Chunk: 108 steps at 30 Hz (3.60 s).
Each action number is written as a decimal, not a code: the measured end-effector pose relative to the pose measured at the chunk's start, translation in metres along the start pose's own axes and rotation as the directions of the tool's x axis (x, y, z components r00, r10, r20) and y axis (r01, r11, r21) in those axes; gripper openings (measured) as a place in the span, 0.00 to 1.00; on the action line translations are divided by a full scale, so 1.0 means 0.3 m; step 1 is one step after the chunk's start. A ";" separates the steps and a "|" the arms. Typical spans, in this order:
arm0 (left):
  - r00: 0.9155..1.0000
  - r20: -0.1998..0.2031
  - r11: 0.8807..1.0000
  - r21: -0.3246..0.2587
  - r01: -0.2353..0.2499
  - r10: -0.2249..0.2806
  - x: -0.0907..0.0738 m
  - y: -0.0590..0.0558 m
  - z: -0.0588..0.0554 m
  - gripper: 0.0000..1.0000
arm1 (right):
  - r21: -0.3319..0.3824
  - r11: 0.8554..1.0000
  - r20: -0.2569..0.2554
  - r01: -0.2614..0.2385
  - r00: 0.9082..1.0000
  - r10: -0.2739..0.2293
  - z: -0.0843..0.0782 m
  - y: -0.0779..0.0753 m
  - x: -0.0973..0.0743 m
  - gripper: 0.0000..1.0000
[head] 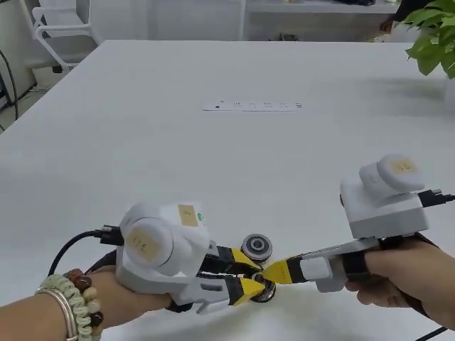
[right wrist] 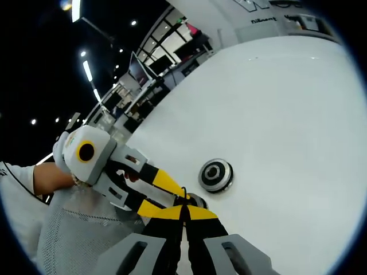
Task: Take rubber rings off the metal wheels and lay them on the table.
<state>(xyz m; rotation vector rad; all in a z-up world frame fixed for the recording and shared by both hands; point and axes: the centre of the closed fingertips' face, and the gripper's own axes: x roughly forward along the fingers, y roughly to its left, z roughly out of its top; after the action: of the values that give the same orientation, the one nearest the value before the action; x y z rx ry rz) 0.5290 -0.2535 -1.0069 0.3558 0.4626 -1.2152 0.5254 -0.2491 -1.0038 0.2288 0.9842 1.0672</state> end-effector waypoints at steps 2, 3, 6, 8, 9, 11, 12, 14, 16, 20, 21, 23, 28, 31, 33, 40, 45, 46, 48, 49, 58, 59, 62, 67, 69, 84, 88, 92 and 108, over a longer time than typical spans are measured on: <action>1.000 -0.013 1.000 -0.015 0.006 -0.006 -0.003 0.002 0.001 0.14 | -0.006 1.000 0.000 0.011 1.000 -0.011 0.002 -0.007 -0.002 0.00; 1.000 -0.020 1.000 -0.023 0.009 -0.009 -0.007 0.003 0.000 0.14 | -0.003 1.000 0.003 0.012 1.000 -0.012 0.003 -0.007 -0.004 0.00; 1.000 -0.027 1.000 -0.018 0.012 -0.012 -0.019 0.005 0.000 0.15 | 0.011 1.000 0.012 0.012 1.000 -0.013 0.010 -0.010 -0.008 0.00; 1.000 -0.012 0.999 -0.029 0.014 -0.014 -0.030 0.010 0.016 0.16 | 0.018 1.000 0.023 0.023 0.999 -0.023 0.017 -0.019 -0.016 0.00; 1.000 -0.004 1.000 -0.030 0.010 -0.010 -0.038 0.014 0.026 0.17 | 0.025 0.999 0.032 0.025 0.999 -0.026 0.023 -0.022 -0.020 0.00; 1.000 0.005 1.000 -0.029 0.001 -0.001 -0.046 0.021 0.037 0.21 | 0.048 0.999 0.059 0.020 0.998 -0.022 0.040 -0.023 -0.029 0.00; 1.000 0.008 1.000 -0.030 -0.003 0.003 -0.051 0.025 0.043 0.24 | 0.060 0.998 0.070 0.017 0.997 -0.021 0.048 -0.024 -0.034 0.00; 1.000 0.008 1.000 -0.030 -0.006 0.006 -0.061 0.026 0.050 0.29 | 0.063 0.998 0.083 0.019 0.996 -0.024 0.057 -0.025 -0.040 0.00; 1.000 0.005 1.000 -0.014 -0.003 0.003 -0.073 0.019 0.058 0.34 | 0.065 0.998 0.102 0.018 0.994 -0.025 0.069 -0.022 -0.046 0.00; 1.000 0.005 1.000 0.017 0.003 -0.003 -0.094 0.004 0.081 0.44 | 0.075 0.997 0.133 0.015 0.991 -0.025 0.092 -0.017 -0.058 0.00; 1.000 0.007 1.000 0.024 0.003 -0.003 -0.099 0.002 0.087 0.47 | 0.074 0.997 0.137 0.016 0.990 -0.026 0.095 -0.016 -0.059 0.00; 1.000 0.024 1.000 0.027 0.001 -0.002 -0.116 -0.005 0.107 0.51 | 0.066 0.998 0.147 0.010 0.989 -0.020 0.102 -0.009 -0.061 0.00; 0.999 0.053 0.999 0.049 -0.012 0.010 -0.147 0.000 0.152 0.55 | 0.074 0.997 0.171 -0.016 0.985 0.003 0.120 0.007 -0.065 0.00; 0.997 0.075 0.999 0.041 -0.035 0.032 -0.173 0.018 0.172 0.59 | 0.074 0.997 0.182 -0.025 0.983 0.012 0.129 0.015 -0.068 0.00; 0.996 0.077 0.998 0.035 -0.054 0.051 -0.197 0.026 0.170 0.61 | 0.069 0.997 0.185 -0.027 0.983 0.014 0.134 0.020 -0.068 0.00; 0.993 0.039 0.993 0.024 -0.114 0.114 -0.281 0.049 0.119 0.72 | 0.054 0.998 0.181 -0.042 0.983 0.031 0.139 0.041 -0.055 0.00; 0.988 0.015 0.988 0.004 -0.152 0.152 -0.324 0.063 0.088 0.73 | 0.046 0.998 0.171 -0.050 0.984 0.041 0.137 0.056 -0.038 0.00; 0.987 -0.005 0.987 -0.013 -0.160 0.160 -0.334 0.066 0.070 0.74 | 0.044 0.998 0.164 -0.054 0.985 0.046 0.133 0.061 -0.031 0.00; 0.986 -0.012 0.986 -0.012 -0.165 0.165 -0.345 0.063 0.053 0.76 | 0.038 0.998 0.146 -0.058 0.988 0.052 0.122 0.070 -0.017 0.00; 0.986 -0.018 0.986 -0.013 -0.167 0.166 -0.350 0.061 0.045 0.77 | 0.035 0.998 0.138 -0.059 0.989 0.054 0.118 0.073 -0.012 0.00; 0.984 -0.034 0.981 -0.085 -0.177 0.174 -0.390 0.044 0.000 0.78 | -0.011 0.998 0.081 -0.068 0.994 0.069 0.092 0.103 0.031 0.00; 0.984 -0.049 0.982 -0.072 -0.174 0.171 -0.390 0.040 -0.010 0.78 | -0.016 0.997 0.073 -0.072 0.995 0.073 0.089 0.105 0.038 0.00; 0.987 -0.082 0.985 -0.096 -0.146 0.139 -0.380 0.015 -0.037 0.79 | -0.020 0.998 0.057 -0.067 0.996 0.068 0.074 0.112 0.055 0.00; 0.987 -0.107 0.987 -0.095 -0.130 0.119 -0.369 0.007 -0.058 0.82 | -0.072 0.997 0.032 -0.038 0.999 0.040 0.062 0.111 0.081 0.00; 0.988 -0.107 0.988 -0.097 -0.124 0.114 -0.368 0.003 -0.058 0.82 | -0.089 0.995 0.021 -0.034 0.999 0.036 0.056 0.116 0.095 0.00; 0.985 -0.145 0.986 -0.124 -0.114 0.096 -0.360 -0.002 -0.094 0.89 | -0.216 0.976 -0.047 0.001 0.999 -0.012 0.004 0.108 0.146 0.01; 0.984 -0.156 0.986 -0.124 -0.112 0.092 -0.360 -0.004 -0.103 0.89 | -0.237 0.972 -0.056 0.006 0.998 -0.020 -0.001 0.102 0.150 0.03; 0.984 -0.159 0.987 -0.123 -0.106 0.086 -0.359 -0.009 -0.105 0.89 | -0.258 0.966 -0.066 0.009 0.997 -0.027 -0.006 0.098 0.149 0.05; 0.984 -0.152 0.987 -0.119 -0.111 0.093 -0.361 -0.008 -0.098 0.89 | -0.379 0.925 -0.073 0.022 0.996 -0.054 0.004 0.097 0.135 0.14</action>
<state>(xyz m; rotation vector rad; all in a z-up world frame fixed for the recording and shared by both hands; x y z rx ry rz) 0.4925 -0.1520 -0.9755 0.3563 0.6382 -1.0581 0.5131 -0.2010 -1.0090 -0.1523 0.8318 1.2152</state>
